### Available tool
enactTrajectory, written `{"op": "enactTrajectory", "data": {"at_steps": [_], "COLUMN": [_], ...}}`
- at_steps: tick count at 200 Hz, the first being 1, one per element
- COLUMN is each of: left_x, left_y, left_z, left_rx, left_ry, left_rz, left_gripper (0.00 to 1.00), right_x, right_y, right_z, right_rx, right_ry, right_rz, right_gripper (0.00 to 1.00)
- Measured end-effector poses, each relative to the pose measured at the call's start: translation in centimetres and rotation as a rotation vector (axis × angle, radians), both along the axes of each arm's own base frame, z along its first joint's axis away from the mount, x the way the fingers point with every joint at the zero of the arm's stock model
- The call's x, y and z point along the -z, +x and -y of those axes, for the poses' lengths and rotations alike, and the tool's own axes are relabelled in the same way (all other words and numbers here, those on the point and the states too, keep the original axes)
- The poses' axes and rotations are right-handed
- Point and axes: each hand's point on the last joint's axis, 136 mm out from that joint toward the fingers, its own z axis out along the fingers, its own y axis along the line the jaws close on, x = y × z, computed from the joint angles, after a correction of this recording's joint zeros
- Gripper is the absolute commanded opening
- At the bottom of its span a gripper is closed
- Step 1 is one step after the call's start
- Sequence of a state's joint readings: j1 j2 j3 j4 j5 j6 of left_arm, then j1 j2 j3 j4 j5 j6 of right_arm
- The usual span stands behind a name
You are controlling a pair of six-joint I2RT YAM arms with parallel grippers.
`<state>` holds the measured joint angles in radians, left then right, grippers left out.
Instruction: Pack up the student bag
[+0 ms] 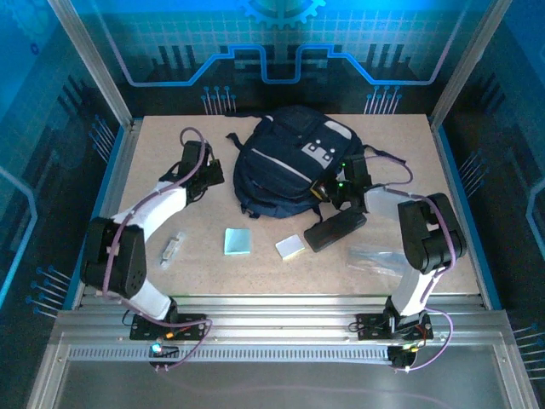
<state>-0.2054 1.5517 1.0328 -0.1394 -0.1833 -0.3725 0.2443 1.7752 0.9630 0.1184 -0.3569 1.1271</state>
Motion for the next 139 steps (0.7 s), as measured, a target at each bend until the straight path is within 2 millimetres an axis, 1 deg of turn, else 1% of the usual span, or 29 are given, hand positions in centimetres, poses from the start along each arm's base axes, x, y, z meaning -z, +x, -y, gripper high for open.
{"op": "enactTrajectory", "data": {"at_steps": [10,21,38,46,52,53,58,61,64,68,79,87,113,124,135,139], "left_x": [-0.5,-1.2,-2.0,-2.0,-1.9,-1.9,-1.7,-1.7,-1.6,-1.4,-1.1,-0.8,0.0,0.3,0.7,0.9], "left_y": [-1.0,-2.0,-2.7,-2.9,-3.0,-3.0,-3.1,-3.1,-3.1,-3.1,-2.9,-2.5,-1.1,-0.5,-0.1,0.0], "left_z": [0.7,1.9,3.7,4.3,4.7,4.8,5.2,5.4,5.5,5.8,6.6,7.4,10.2,11.2,11.9,12.0], "left_rx": [0.016,0.045,0.092,0.112,0.122,0.123,0.128,0.131,0.134,0.134,0.136,0.139,0.15,0.151,0.147,0.139], "left_ry": [-0.009,-0.021,-0.044,-0.056,-0.066,-0.071,-0.084,-0.091,-0.097,-0.111,-0.143,-0.161,-0.202,-0.215,-0.222,-0.226], "left_rz": [0.014,0.028,0.042,0.04,0.035,0.032,0.026,0.022,0.019,0.011,-0.007,-0.02,-0.054,-0.066,-0.075,-0.079], "left_gripper": [0.0,0.0,0.0,0.13,0.28,0.3,0.45,0.51,0.55,0.57,0.6,0.61,0.64,0.64,0.59,0.54], "right_x": [-0.2,-0.5,-0.7,-0.8,-0.8,-0.8,-0.8,-0.8,-0.9,-0.9,-1.0,-1.1,-1.9,-2.7,-4.0,-4.5], "right_y": [0.3,0.4,0.4,0.4,0.4,0.4,0.3,0.3,0.3,0.3,0.2,0.1,0.1,0.4,0.7,0.7], "right_z": [0.4,0.7,0.8,0.8,0.8,0.8,0.8,0.9,0.9,0.9,1.0,1.0,1.1,0.9,0.7,0.6], "right_rx": [-0.002,-0.01,-0.029,-0.038,-0.045,-0.046,-0.051,-0.054,-0.057,-0.061,-0.068,-0.07,-0.082,-0.091,-0.095,-0.093], "right_ry": [-0.009,-0.018,-0.032,-0.041,-0.05,-0.051,-0.057,-0.062,-0.065,-0.069,-0.078,-0.085,-0.106,-0.118,-0.135,-0.135], "right_rz": [-0.001,-0.001,-0.002,-0.001,-0.002,-0.002,-0.001,0.0,0.0,0.001,0.007,0.01,0.03,0.056,0.094,0.103], "right_gripper": [0.0,0.0,0.0,0.0,0.0,0.0,0.0,0.0,0.0,0.0,0.0,0.04,0.25,0.34,0.39,0.4]}}
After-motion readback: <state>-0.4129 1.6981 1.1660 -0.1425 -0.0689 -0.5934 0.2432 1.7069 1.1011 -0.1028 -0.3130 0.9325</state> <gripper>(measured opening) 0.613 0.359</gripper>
